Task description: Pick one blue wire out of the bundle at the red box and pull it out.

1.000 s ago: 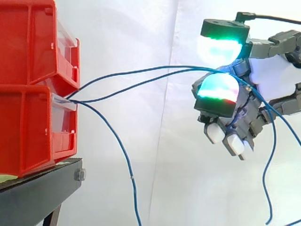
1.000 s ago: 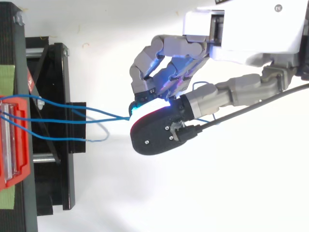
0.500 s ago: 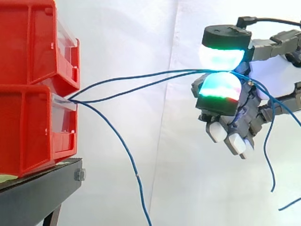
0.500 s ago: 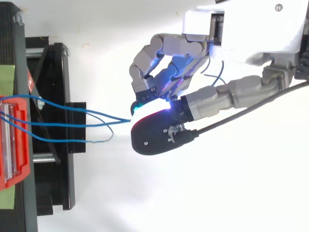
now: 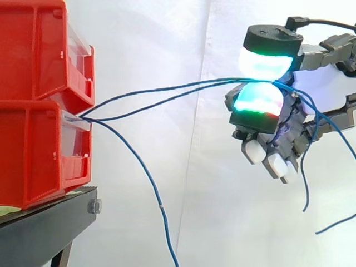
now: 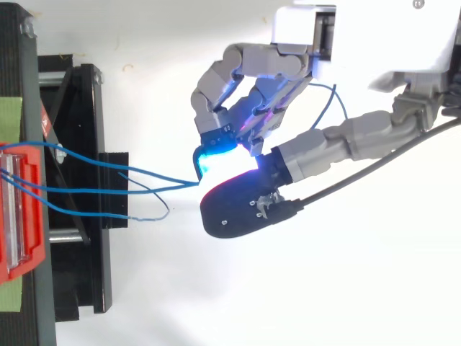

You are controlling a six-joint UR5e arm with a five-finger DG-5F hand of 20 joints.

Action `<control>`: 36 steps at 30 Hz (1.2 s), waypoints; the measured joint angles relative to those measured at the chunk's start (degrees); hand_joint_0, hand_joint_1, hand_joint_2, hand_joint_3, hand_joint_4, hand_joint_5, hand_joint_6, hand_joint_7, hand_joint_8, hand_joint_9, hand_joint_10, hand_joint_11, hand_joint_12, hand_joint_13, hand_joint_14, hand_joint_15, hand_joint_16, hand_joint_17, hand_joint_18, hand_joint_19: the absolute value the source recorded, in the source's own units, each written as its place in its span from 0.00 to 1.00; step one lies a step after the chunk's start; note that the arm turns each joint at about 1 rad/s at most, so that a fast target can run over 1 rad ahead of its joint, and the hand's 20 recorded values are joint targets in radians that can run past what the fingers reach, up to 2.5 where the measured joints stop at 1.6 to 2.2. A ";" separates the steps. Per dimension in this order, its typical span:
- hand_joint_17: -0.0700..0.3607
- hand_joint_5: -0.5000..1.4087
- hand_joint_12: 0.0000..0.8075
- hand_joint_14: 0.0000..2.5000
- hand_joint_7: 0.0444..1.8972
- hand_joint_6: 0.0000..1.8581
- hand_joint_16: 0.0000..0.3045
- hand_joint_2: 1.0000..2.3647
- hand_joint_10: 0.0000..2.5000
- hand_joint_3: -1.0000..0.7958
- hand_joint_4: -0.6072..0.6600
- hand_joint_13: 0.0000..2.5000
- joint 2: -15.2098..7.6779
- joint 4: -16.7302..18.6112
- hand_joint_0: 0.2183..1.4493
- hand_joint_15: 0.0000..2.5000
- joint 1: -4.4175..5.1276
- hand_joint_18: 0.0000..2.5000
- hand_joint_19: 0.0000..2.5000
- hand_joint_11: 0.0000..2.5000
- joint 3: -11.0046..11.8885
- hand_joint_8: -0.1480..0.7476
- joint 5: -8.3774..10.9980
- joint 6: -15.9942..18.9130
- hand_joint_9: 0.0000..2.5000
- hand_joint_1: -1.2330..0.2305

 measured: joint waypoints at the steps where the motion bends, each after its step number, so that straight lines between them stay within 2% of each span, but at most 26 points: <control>1: 0.44 0.19 0.50 0.01 0.54 0.50 0.17 0.00 0.00 0.31 0.54 0.36 0.00 0.00 0.39 0.21 -0.01 0.32 0.19 0.20 0.01 0.53 0.00 -0.02 0.36 0.23; 8: 0.44 0.19 0.50 0.01 0.54 0.50 0.17 0.00 0.00 0.29 0.55 0.36 -0.01 0.00 0.39 0.21 -0.06 0.32 0.19 0.20 0.02 0.52 0.00 -0.03 0.36 0.22; 14: 0.44 0.19 0.50 0.01 0.55 0.50 0.17 0.00 0.01 0.32 0.57 0.37 0.00 0.00 0.34 0.22 -0.03 0.32 0.21 0.21 0.03 0.54 0.00 -0.02 0.38 0.29; 22: 0.44 0.20 0.50 0.01 0.58 0.50 0.17 0.01 0.01 0.36 0.56 0.38 -0.01 -0.03 0.31 0.22 0.22 0.32 0.22 0.20 0.03 0.52 0.13 -0.01 0.42 0.33; 36: 0.45 0.20 0.51 0.01 0.59 0.49 0.18 0.01 0.01 0.38 0.57 0.39 -0.02 0.00 0.28 0.22 0.81 0.32 0.23 0.21 0.02 0.53 0.18 0.83 0.44 0.40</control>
